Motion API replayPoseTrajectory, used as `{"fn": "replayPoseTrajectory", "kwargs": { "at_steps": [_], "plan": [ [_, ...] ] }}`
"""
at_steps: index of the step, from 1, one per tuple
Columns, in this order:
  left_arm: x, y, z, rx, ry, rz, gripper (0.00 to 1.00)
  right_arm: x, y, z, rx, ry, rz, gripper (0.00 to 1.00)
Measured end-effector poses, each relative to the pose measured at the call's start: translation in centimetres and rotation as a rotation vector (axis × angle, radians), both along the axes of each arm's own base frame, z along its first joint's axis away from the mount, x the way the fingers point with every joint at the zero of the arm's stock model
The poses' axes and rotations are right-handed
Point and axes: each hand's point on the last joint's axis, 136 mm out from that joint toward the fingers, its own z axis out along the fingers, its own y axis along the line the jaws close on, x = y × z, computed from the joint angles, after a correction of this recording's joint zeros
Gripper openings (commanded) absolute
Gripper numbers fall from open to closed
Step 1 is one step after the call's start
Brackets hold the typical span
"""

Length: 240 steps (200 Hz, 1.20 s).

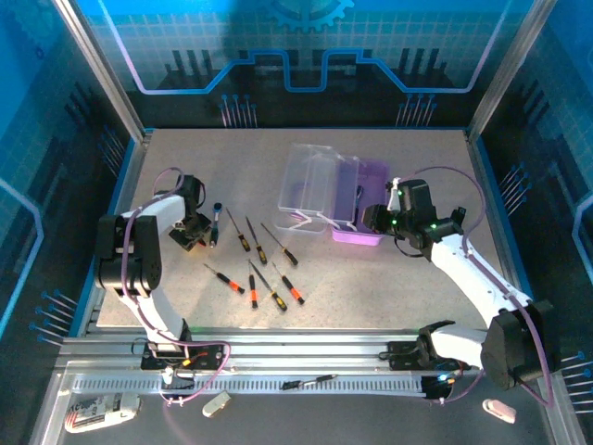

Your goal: Pack the tool kit

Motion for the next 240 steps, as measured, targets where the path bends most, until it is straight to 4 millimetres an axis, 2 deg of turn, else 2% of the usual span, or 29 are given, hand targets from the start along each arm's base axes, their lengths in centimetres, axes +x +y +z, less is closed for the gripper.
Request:
{"fn": "replayPoseTrajectory", "kwargs": {
  "at_steps": [29, 42, 63, 136, 161, 196, 221, 240],
  "plan": [
    [-0.4, 0.3, -0.1, 0.012, 0.013, -0.013, 0.25, 0.0, 0.0, 0.2, 0.003, -0.003, -0.002, 0.30],
    [-0.5, 0.3, -0.1, 0.017, 0.012, -0.025, 0.22, -0.1, 0.0, 0.3, 0.005, -0.007, -0.003, 0.30],
    [-0.5, 0.4, 0.1, 0.018, 0.005, -0.034, 0.12, -0.1, 0.0, 0.4, 0.006, -0.012, -0.003, 0.30],
    [-0.2, 0.2, 0.5, 0.017, -0.037, -0.049, 0.02, 0.3, -0.3, 1.1, 0.014, -0.024, -0.010, 0.30],
    [0.4, -0.2, 1.9, 0.023, -0.082, -0.081, 0.02, 0.3, -0.1, 1.3, 0.023, -0.025, -0.003, 0.30],
    [1.6, -1.1, 5.4, 0.038, -0.180, -0.137, 0.01, 0.3, 0.1, 1.2, 0.031, -0.020, 0.005, 0.30],
    [2.5, -2.7, 7.7, 0.044, -0.249, -0.217, 0.00, 0.5, 0.4, 0.7, 0.046, -0.002, 0.014, 0.30],
    [3.1, -4.9, 9.0, 0.031, -0.286, -0.309, 0.00, 0.9, 0.7, 0.5, 0.060, 0.016, 0.020, 0.30]
  ]
}}
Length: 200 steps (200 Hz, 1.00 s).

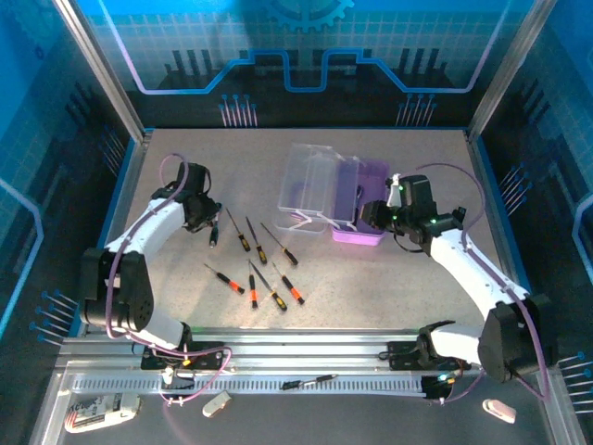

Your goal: Pack the tool kit

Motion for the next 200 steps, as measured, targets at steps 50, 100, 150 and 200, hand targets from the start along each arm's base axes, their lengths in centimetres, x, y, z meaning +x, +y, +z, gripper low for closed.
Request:
{"fn": "replayPoseTrajectory", "kwargs": {
  "at_steps": [50, 100, 150, 200],
  "plan": [
    [1.8, -7.6, 2.9, -0.040, -0.106, -0.302, 0.00, 1.5, 1.5, 1.8, 0.066, -0.014, 0.034, 0.32],
    [2.0, -14.1, 6.3, -0.116, -0.229, -0.529, 0.00, 3.2, 3.7, 4.8, 0.166, -0.043, 0.080, 0.42],
    [1.1, -20.2, 10.0, -0.209, -0.339, -0.712, 0.00, 4.8, 9.4, 8.1, 0.291, -0.088, 0.204, 0.58],
    [-1.0, -26.0, 10.8, -0.286, -0.368, -0.867, 0.00, 6.5, 13.5, 7.4, 0.372, -0.035, 0.265, 0.63]
  ]
}}
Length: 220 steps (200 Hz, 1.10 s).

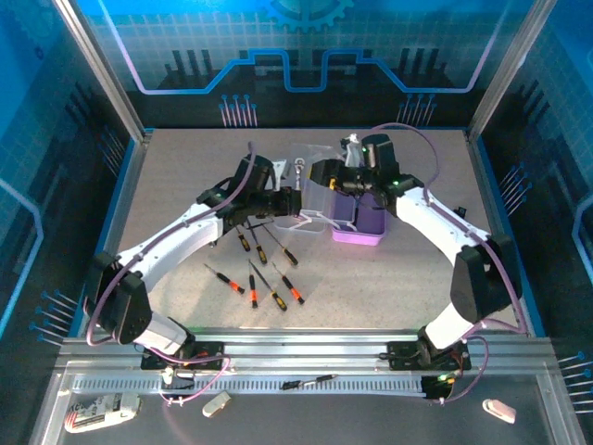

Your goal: Pack the tool kit

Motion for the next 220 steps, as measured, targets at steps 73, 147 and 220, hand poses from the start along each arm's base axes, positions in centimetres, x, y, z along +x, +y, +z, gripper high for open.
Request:
{"fn": "replayPoseTrajectory", "kwargs": {
  "at_steps": [73, 147, 220],
  "plan": [
    [0.1, -3.4, -1.3, -0.020, 0.029, -0.083, 0.00, 0.4, 0.5, -0.7, 0.029, 0.048, -0.001, 0.40],
    [0.3, -4.4, -0.5, -0.040, 0.004, -0.102, 0.24, 0.5, 0.5, -2.0, 0.027, 0.094, -0.014, 0.08],
    [-0.1, -4.0, 2.7, -0.035, -0.112, -0.139, 0.93, 2.2, -3.2, -3.1, -0.022, 0.089, -0.122, 0.05]
  ]
}}
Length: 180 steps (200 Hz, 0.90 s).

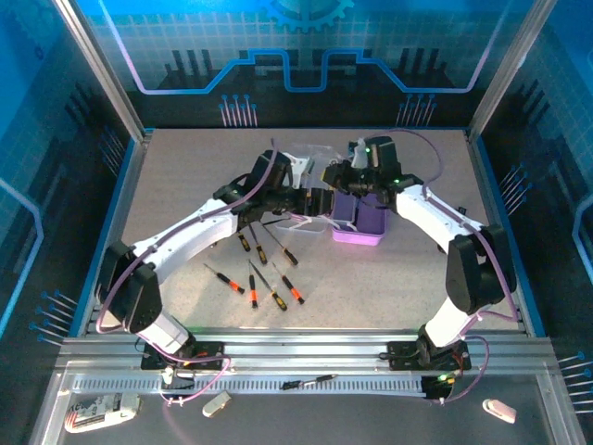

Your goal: Pack the tool kit

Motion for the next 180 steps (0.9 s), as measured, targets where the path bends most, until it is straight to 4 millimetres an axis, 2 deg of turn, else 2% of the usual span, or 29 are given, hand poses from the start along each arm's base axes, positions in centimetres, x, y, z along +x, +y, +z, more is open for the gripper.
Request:
{"fn": "replayPoseTrajectory", "kwargs": {
  "at_steps": [13, 30, 40, 58, 67, 85, 104, 116, 126, 141, 180],
  "plan": [
    [-0.3, 1.0, 1.2, 0.002, -0.048, 0.025, 0.99, 0.5, -1.2, 0.0, -0.009, -0.001, -0.024, 0.05],
    [-0.6, 3.0, 2.2, 0.026, -0.112, 0.098, 0.99, 0.9, -2.7, -0.1, -0.027, -0.004, -0.051, 0.06],
    [-0.5, 4.6, 2.3, 0.053, -0.140, 0.163, 0.99, 1.0, -3.5, -0.2, -0.041, -0.004, -0.064, 0.06],
    [0.1, 8.5, 1.4, 0.123, -0.155, 0.353, 0.99, 1.3, -5.2, -0.5, -0.077, -0.005, -0.089, 0.05],
    [0.4, 11.1, 0.4, 0.162, -0.132, 0.473, 0.99, 1.3, -5.9, -0.7, -0.094, -0.004, -0.098, 0.06],
    [0.6, 17.6, -2.6, 0.215, -0.030, 0.748, 0.99, 1.5, -7.6, -1.2, -0.144, -0.005, -0.122, 0.06],
    [-0.7, 24.4, -6.5, 0.226, 0.103, 1.017, 0.99, 1.6, -9.4, -1.7, -0.203, -0.006, -0.150, 0.06],
    [-2.2, 27.1, -8.8, 0.217, 0.175, 1.131, 0.99, 1.6, -10.4, -2.2, -0.240, -0.004, -0.166, 0.06],
    [-3.5, 28.2, -10.5, 0.207, 0.221, 1.186, 0.99, 1.6, -11.1, -2.6, -0.266, 0.002, -0.178, 0.06],
    [-4.7, 28.7, -12.0, 0.188, 0.262, 1.229, 0.99, 1.6, -11.8, -3.0, -0.296, 0.008, -0.191, 0.06],
    [-4.9, 28.6, -12.2, 0.137, 0.283, 1.265, 0.99, 2.1, -12.3, -5.3, -0.340, 0.044, -0.197, 0.06]
  ]
}}
